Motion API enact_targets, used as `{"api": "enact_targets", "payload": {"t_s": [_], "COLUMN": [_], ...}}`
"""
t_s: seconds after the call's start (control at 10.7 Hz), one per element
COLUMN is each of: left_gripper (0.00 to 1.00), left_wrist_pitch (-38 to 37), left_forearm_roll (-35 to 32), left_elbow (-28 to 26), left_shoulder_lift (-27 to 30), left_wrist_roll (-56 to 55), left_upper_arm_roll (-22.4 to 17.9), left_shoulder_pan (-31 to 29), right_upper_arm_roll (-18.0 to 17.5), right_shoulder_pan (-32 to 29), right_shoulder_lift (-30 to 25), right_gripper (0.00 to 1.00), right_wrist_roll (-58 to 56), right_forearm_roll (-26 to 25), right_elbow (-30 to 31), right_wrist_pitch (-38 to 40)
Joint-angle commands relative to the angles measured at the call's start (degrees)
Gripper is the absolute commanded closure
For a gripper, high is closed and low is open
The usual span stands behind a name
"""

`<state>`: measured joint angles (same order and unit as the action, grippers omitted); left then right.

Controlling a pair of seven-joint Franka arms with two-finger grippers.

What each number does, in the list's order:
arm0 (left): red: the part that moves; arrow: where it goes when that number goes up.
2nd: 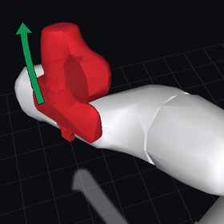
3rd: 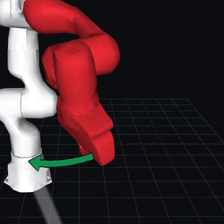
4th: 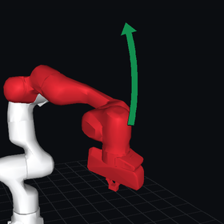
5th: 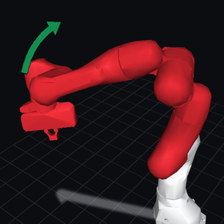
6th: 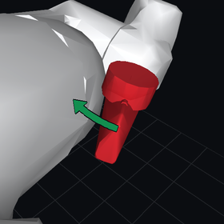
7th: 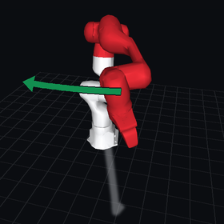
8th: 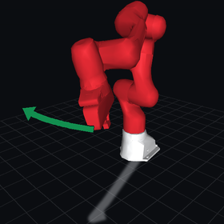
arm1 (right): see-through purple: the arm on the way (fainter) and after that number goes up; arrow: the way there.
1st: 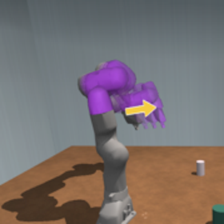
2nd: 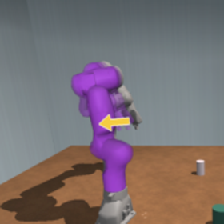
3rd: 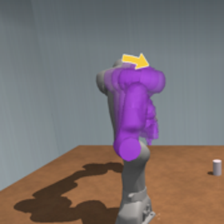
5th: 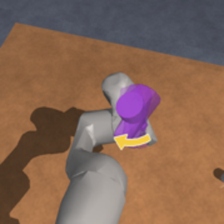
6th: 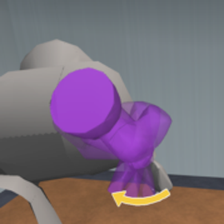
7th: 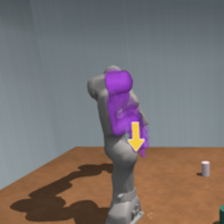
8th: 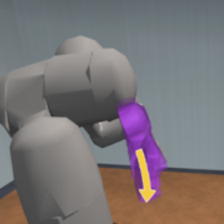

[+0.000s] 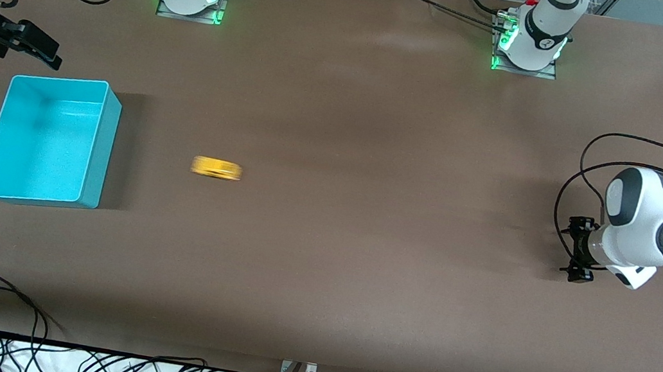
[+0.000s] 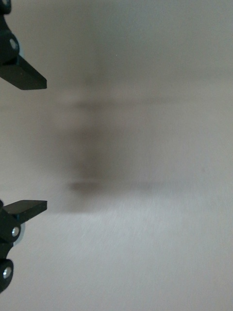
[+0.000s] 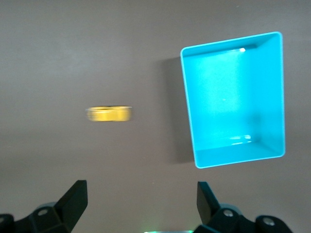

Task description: Wind up and store yellow beetle car

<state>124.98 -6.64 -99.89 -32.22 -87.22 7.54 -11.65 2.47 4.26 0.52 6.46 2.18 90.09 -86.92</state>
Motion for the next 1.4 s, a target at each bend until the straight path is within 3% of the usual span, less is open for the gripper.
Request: {"api": "enact_targets", "payload": {"t_s": [0.0,0.37,0.75,0.84,1.12,1.31], "left_gripper": [0.0,0.0,0.0,0.0,0.0,0.0], "left_wrist_pitch": [-9.5,-19.0,-22.0,-25.5,-27.2,-27.3], "left_forearm_roll": [-0.7,6.8,11.1,11.0,10.5,8.3], "left_elbow": [6.9,15.1,16.4,16.4,17.4,18.1], "left_shoulder_lift": [1.6,5.6,10.7,11.5,13.9,14.5], "left_wrist_roll": [8.5,24.5,43.1,46.2,53.8,59.3], "left_upper_arm_roll": [0.9,1.1,1.1,1.5,1.9,1.9], "left_shoulder_pan": [-0.5,-2.0,-2.2,-1.8,-1.4,-1.3], "right_upper_arm_roll": [-0.1,-0.9,-1.3,-1.3,-1.3,-1.2], "right_shoulder_pan": [0.0,0.5,2.2,2.2,2.3,2.6], "right_shoulder_lift": [-0.1,-0.1,3.6,5.6,13.0,16.4], "right_gripper": [0.0,0.0,0.0,0.0,0.0,0.0], "right_wrist_roll": [0.0,0.4,1.3,4.3,27.3,30.3], "right_forearm_roll": [1.8,1.8,1.7,2.2,4.5,4.3], "right_elbow": [-1.3,-1.4,-1.1,-1.0,-1.1,-1.0], "right_wrist_pitch": [1.3,0.6,0.5,0.7,-0.8,-2.8]}}
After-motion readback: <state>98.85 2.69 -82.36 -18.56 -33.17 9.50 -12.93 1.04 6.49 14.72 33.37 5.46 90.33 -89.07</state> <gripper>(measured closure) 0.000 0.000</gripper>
